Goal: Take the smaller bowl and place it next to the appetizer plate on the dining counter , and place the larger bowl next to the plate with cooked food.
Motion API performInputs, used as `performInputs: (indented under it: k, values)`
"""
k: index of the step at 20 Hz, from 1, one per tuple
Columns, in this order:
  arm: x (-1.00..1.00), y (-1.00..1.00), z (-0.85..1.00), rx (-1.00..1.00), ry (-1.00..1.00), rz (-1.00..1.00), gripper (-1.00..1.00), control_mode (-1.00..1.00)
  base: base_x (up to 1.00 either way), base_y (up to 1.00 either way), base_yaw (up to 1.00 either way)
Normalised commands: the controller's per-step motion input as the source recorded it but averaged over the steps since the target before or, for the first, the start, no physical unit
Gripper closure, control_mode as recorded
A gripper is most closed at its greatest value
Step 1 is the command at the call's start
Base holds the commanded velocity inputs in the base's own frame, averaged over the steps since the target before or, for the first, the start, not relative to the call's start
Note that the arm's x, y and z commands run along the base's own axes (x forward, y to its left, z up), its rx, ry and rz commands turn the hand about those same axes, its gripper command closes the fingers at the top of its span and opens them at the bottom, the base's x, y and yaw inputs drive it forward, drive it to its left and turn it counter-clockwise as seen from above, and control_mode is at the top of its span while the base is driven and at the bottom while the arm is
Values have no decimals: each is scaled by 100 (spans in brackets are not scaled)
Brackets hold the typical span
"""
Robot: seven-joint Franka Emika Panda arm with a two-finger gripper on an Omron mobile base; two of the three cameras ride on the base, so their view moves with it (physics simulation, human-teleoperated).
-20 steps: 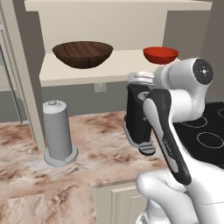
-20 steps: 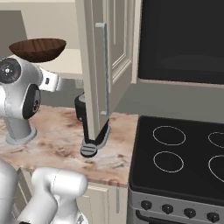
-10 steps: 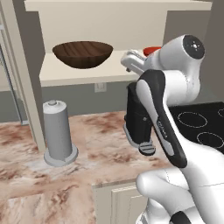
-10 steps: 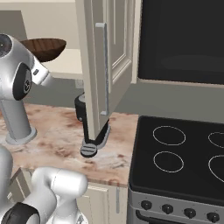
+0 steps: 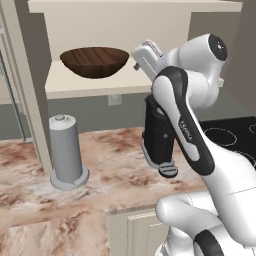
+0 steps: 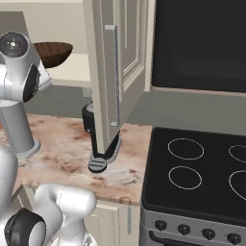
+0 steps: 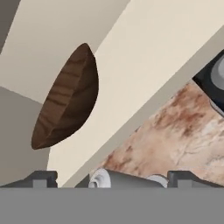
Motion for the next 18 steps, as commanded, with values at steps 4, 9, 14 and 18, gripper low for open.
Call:
performInputs:
  k: [4,9,14,18]
  values:
    - [36,24,4,12,18,0,-100,-100,0,0,0]
    - [9,24,19,0,1,0,-100,-100,0,0,0]
    - [0,15,5,-1,-5,4,-100,-100,0,0,0]
    - [0,1,0,-6,-13,10,-100,-100,0,0,0]
